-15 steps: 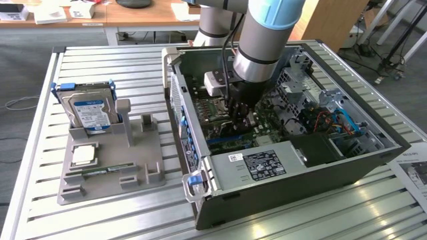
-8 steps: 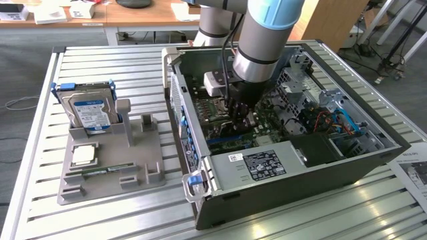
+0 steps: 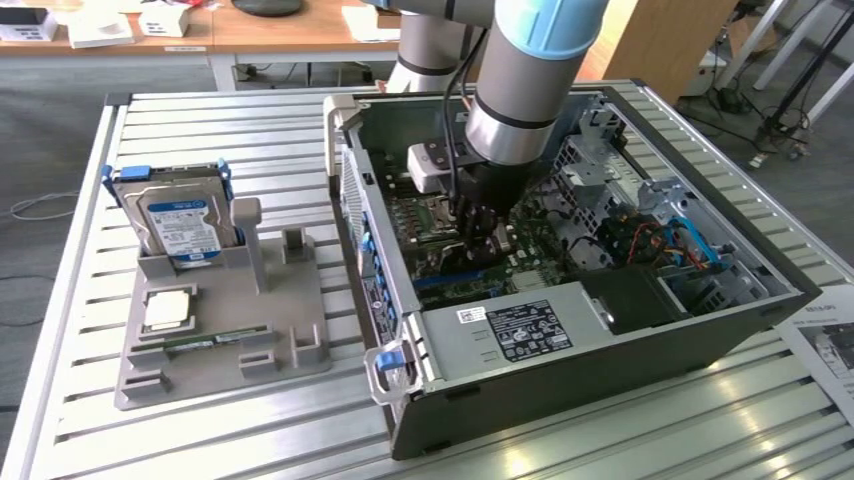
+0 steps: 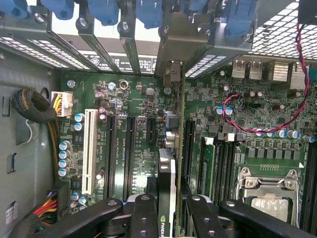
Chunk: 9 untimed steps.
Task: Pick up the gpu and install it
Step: 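Insert the gpu into the slot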
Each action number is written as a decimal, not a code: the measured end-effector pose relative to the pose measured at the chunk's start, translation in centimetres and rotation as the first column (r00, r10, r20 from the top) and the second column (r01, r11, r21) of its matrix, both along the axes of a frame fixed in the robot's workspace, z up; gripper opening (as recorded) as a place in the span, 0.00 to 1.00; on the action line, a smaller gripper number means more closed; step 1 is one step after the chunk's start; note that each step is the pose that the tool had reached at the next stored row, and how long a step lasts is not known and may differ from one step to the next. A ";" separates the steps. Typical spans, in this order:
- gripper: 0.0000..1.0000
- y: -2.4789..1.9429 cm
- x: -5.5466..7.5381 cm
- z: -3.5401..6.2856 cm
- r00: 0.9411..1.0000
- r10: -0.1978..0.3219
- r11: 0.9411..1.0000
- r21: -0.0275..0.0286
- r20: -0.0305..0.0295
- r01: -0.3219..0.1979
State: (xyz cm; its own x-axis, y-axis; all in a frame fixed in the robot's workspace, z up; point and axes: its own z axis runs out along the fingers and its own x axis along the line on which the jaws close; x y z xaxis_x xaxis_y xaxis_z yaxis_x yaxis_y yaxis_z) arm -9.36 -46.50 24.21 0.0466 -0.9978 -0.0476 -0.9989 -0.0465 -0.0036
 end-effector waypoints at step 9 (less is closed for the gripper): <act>0.27 0.00 -0.1 -0.01 1.000 0.000 1.000 0.000 0.001 0.000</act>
